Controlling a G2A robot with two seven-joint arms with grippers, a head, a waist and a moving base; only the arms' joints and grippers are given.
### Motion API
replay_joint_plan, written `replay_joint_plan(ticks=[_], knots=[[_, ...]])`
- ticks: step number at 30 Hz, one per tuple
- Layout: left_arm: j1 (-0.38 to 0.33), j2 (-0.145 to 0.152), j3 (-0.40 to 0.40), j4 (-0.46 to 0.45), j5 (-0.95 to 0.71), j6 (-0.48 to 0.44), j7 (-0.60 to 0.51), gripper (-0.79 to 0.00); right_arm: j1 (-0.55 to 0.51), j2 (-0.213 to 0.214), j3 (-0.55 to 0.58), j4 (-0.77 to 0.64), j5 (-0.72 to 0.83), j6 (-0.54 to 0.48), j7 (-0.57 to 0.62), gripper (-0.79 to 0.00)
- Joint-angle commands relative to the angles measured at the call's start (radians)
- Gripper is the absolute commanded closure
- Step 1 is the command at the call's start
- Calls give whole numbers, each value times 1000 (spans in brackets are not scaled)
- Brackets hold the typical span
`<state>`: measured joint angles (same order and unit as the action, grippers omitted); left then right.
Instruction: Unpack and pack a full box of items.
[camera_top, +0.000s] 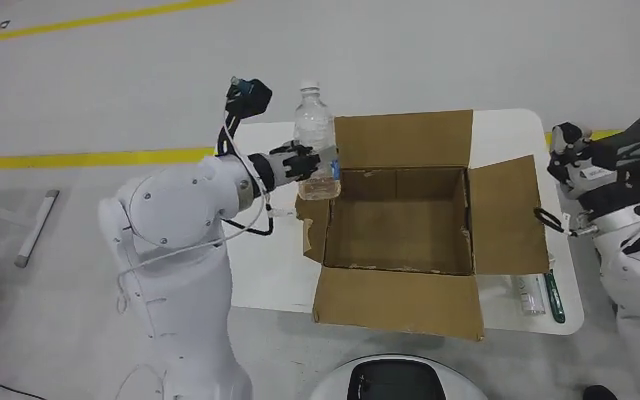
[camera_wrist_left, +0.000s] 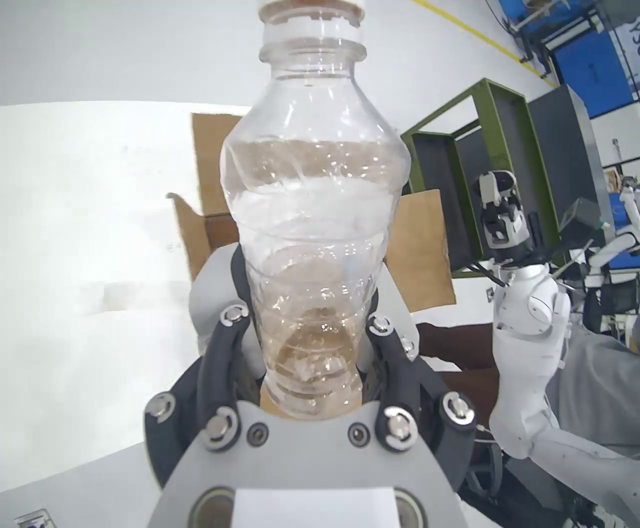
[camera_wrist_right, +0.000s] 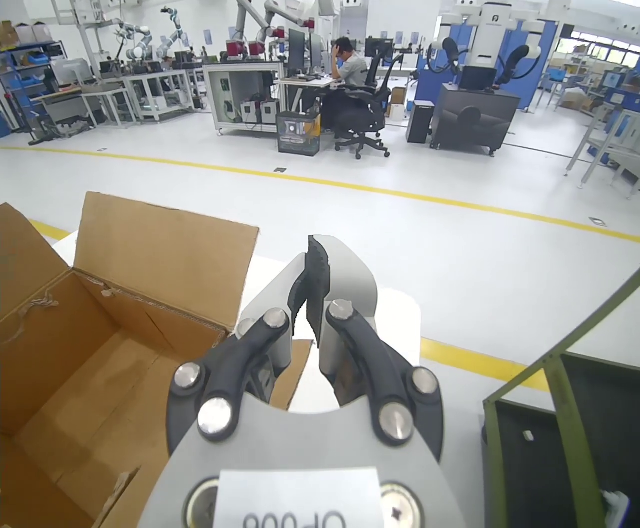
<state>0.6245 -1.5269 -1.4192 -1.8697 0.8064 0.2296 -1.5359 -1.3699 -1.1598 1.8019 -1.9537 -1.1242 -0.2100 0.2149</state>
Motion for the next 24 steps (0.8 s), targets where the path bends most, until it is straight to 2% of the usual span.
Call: replay_joint_plan(ticks=[1, 4, 9, 24], knots=[[-12, 5, 51, 27, -31, 20, 0, 0, 0, 1, 14, 3, 1, 5, -8, 0], [-18, 12, 124, 66, -55, 54, 0, 0, -1, 3, 34, 6, 1, 4, -17, 0], [-7, 21, 220, 145, -51, 55, 0, 0, -8, 5, 56, 15, 13, -7, -28, 0], [-2, 21, 221, 146, -53, 53, 7, 0, -21, 10, 68, 21, 40, -42, -47, 0]])
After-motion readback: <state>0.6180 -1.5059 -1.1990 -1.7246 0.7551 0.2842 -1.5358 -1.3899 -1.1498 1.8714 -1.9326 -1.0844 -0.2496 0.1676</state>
